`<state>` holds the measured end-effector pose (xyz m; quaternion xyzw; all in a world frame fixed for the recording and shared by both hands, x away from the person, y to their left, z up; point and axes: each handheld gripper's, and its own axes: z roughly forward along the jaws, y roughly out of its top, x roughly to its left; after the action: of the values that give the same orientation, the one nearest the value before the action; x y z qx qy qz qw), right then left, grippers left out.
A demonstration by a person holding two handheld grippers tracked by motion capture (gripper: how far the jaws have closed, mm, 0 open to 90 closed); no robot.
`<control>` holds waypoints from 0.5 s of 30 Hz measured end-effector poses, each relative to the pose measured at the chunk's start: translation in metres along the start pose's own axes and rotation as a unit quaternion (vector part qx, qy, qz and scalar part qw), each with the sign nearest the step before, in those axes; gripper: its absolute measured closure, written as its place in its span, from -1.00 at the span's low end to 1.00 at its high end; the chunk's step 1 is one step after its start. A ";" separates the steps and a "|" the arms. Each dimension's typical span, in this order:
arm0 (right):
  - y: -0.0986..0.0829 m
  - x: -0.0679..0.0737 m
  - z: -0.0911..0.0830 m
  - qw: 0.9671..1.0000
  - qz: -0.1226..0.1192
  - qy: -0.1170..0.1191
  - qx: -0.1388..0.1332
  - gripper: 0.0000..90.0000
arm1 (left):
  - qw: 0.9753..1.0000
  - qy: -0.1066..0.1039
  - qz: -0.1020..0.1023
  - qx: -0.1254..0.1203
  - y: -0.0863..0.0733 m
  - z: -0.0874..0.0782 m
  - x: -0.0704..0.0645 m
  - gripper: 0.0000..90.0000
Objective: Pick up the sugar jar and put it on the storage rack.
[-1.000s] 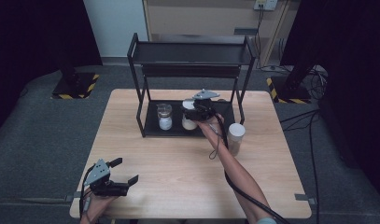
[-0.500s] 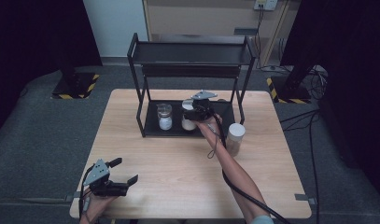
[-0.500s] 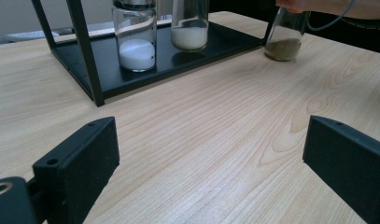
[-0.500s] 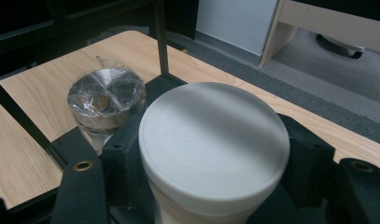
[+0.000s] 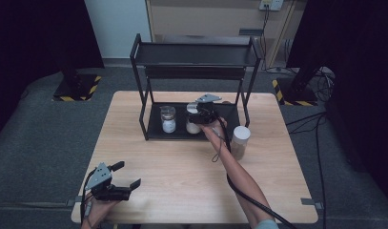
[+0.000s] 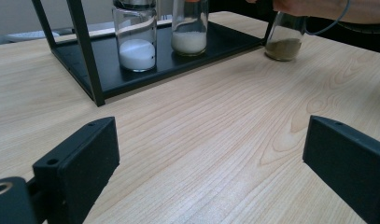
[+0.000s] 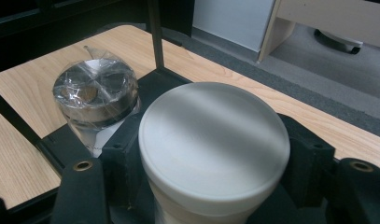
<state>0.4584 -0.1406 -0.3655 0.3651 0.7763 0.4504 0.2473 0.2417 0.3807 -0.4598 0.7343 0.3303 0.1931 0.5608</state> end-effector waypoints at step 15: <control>-0.001 -0.002 -0.003 1.000 0.009 0.004 -0.003 -0.42 | 1.000 0.000 0.002 0.001 0.000 0.000 -0.001 -0.94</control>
<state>0.4573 -0.1445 -0.3648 0.3699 0.7723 0.4567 0.2413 0.2414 0.3800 -0.4594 0.7353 0.3292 0.1937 0.5599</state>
